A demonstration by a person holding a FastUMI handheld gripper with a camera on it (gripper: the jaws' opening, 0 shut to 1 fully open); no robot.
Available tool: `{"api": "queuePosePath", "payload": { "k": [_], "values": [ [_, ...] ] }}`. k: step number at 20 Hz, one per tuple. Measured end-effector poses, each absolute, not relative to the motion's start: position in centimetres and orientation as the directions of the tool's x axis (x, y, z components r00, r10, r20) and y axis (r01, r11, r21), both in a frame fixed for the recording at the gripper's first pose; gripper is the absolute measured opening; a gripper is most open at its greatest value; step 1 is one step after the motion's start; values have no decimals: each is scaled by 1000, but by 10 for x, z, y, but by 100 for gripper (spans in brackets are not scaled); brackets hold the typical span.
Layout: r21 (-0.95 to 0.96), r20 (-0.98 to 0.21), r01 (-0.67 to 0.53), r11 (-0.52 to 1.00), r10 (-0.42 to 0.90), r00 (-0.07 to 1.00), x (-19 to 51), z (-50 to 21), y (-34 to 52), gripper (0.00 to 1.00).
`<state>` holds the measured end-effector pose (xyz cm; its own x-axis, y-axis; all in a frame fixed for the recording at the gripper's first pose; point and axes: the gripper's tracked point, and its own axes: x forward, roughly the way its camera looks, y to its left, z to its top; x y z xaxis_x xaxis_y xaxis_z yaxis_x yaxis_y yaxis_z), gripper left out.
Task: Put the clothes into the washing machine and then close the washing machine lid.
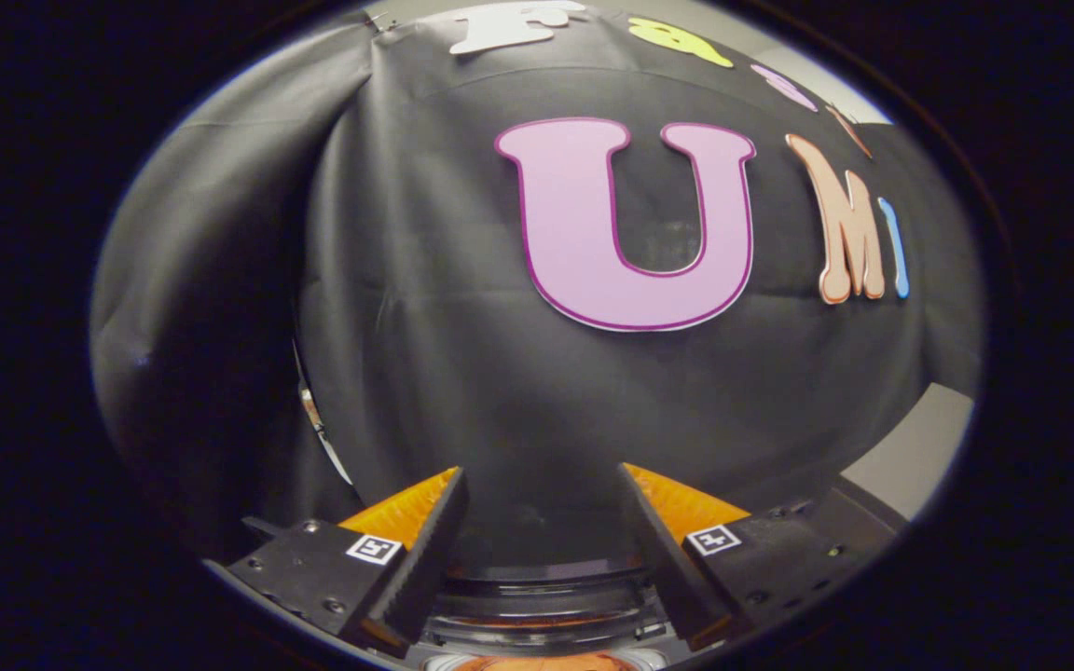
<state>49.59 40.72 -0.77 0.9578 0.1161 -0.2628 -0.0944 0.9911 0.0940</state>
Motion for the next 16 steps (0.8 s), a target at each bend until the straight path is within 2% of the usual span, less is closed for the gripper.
{"api": "queuePosePath", "payload": {
  "k": [3,6,16],
  "values": [
    [61,-287,-74,995,88,954,493,-23,405,96],
    [82,-263,-61,995,81,961,495,-21,406,94],
    [94,-196,-105,990,122,973,465,-12,402,96]
  ]
}}
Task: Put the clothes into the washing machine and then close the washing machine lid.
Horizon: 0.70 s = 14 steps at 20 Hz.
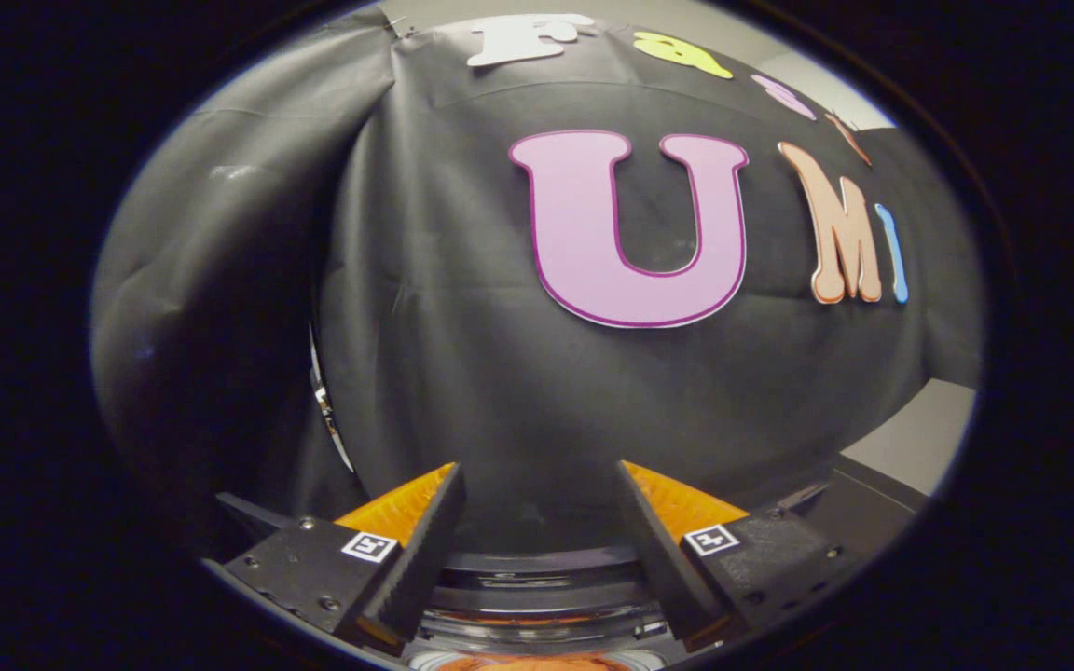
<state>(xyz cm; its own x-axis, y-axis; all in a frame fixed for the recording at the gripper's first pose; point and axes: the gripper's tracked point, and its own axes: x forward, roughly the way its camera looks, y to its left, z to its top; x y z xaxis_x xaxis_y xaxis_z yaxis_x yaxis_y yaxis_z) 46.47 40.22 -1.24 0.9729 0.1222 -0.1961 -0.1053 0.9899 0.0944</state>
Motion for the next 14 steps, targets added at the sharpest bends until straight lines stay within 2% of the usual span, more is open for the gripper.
{"api": "queuePosePath", "payload": {
  "k": [14],
  "values": [
    [90,-196,-115,989,130,972,413,-11,392,97]
  ]
}}
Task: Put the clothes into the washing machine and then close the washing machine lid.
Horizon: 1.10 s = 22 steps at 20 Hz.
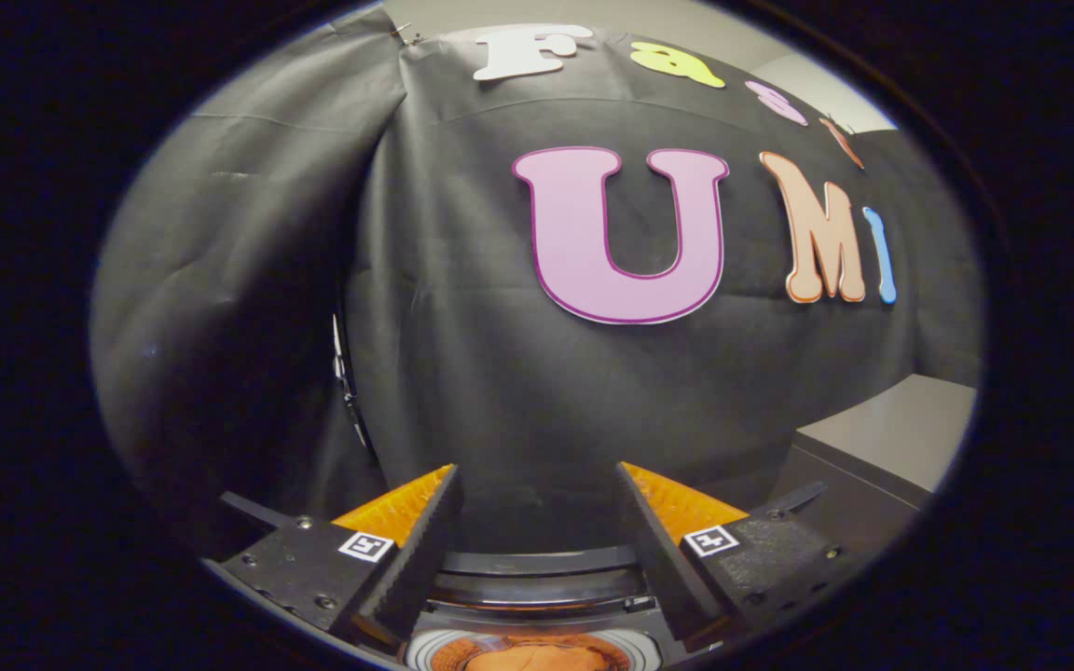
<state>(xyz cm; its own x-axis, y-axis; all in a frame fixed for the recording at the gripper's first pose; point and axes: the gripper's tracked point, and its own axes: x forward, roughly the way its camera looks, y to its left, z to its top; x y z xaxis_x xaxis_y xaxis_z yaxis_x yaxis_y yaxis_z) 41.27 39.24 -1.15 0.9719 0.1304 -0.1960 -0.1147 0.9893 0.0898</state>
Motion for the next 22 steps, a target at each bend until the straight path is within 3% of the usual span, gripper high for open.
{"api": "queuePosePath", "payload": {
  "k": [17,22],
  "values": [
    [96,-142,-122,988,135,981,394,-11,390,97],
    [116,-154,-193,974,209,966,394,-13,394,96]
  ]
}}
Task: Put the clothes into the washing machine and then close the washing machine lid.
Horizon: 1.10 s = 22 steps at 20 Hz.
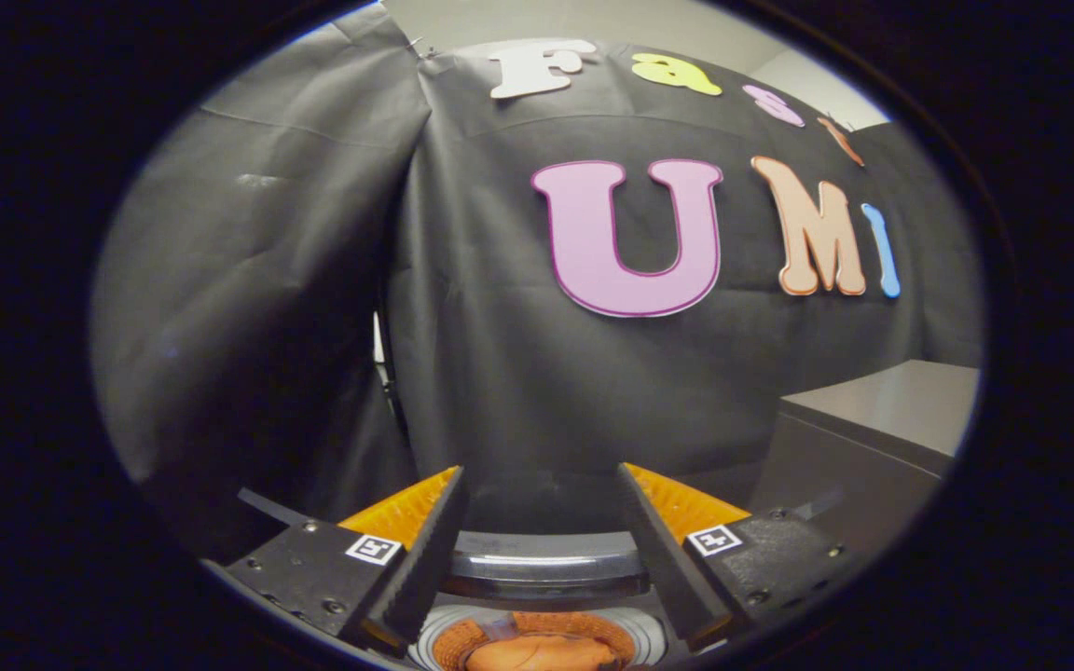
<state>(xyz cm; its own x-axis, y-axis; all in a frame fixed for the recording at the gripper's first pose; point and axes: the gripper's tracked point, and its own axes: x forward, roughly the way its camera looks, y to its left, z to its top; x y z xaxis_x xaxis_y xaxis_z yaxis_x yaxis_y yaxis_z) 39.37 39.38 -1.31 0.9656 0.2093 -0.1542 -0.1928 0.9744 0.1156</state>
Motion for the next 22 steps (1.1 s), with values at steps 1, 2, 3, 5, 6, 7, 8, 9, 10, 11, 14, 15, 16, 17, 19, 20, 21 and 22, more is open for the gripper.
{"api": "queuePosePath", "payload": {
  "k": [1,2,3,5,6,7,8,9,10,11,14,15,16,17,19,20,21,22],
  "values": [
    [123,-161,-201,972,220,962,393,-14,393,96],
    [126,-176,-188,974,209,962,394,-20,391,96],
    [113,-227,-143,983,165,960,392,-32,384,96],
    [82,-269,-126,989,143,952,374,-54,381,96],
    [94,-241,-161,983,179,954,374,-54,392,97],
    [88,-230,-172,981,189,955,370,-56,396,97],
    [84,-219,-174,981,188,957,365,-54,394,97],
    [92,-225,-173,981,189,956,365,-54,393,97],
    [111,-233,-176,978,198,952,365,-59,394,97],
    [129,-238,-182,975,208,949,364,-61,395,97],
    [163,-261,-171,972,210,942,353,-64,398,97],
    [166,-264,-173,971,213,941,349,-65,398,97],
    [163,-266,-170,972,210,941,347,-65,397,97],
    [160,-273,-165,973,205,940,345,-64,392,97],
    [164,-268,-163,973,203,942,340,-63,384,97],
    [160,-264,-162,974,201,943,334,-61,381,97],
    [154,-266,-161,975,198,943,329,-61,379,98],
    [150,-272,-168,974,204,940,323,-63,379,98]
  ]
}}
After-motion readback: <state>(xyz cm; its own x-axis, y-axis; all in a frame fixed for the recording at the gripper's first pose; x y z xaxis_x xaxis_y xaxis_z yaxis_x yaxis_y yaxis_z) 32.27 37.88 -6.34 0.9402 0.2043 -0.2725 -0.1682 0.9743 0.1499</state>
